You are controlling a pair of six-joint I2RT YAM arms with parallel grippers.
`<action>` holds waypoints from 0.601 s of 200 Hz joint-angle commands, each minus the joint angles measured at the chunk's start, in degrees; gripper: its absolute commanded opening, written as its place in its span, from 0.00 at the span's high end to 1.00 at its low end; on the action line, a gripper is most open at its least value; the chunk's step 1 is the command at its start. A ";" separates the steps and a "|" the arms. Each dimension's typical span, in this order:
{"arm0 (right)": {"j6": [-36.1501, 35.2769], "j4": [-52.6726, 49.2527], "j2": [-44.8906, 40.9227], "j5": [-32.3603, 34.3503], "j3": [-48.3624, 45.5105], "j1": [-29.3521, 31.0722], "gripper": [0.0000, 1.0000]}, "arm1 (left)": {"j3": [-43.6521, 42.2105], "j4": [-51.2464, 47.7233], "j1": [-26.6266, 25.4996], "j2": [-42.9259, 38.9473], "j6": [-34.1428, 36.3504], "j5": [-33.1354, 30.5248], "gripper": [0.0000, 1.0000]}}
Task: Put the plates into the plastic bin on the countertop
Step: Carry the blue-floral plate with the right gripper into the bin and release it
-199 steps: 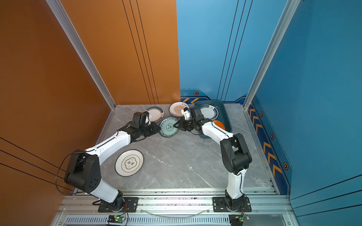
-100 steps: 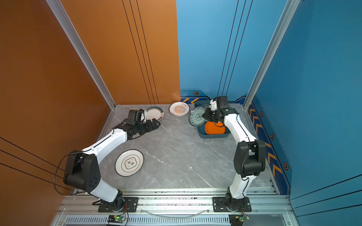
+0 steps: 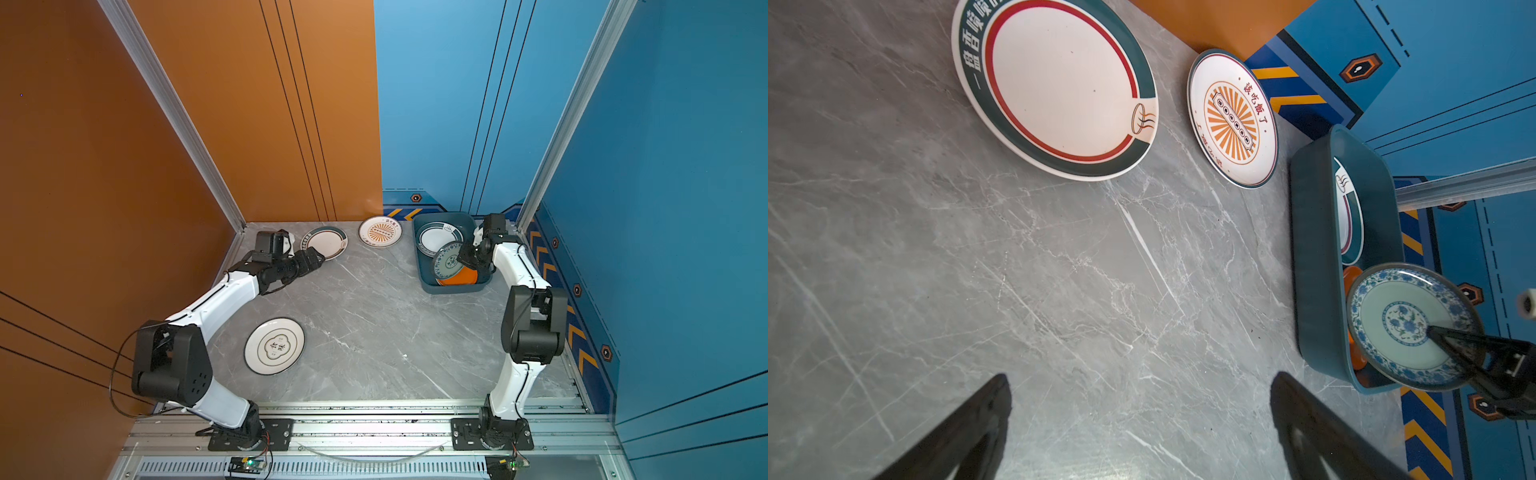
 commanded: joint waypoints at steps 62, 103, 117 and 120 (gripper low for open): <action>-0.91 2.67 -1.00 1.47 -8.63 -3.92 0.90 | 0.22 0.77 3.31 2.98 1.43 2.74 0.02; -0.40 2.75 -1.00 2.36 -9.06 -4.82 0.69 | 1.03 0.98 4.53 3.70 1.51 3.70 0.02; -0.30 2.75 -1.25 2.27 -9.10 -5.00 0.64 | 1.10 0.94 4.54 3.72 1.52 3.93 0.02; -0.31 2.75 -1.29 2.13 -9.07 -5.00 0.63 | 1.10 0.94 4.54 3.70 1.61 3.99 0.02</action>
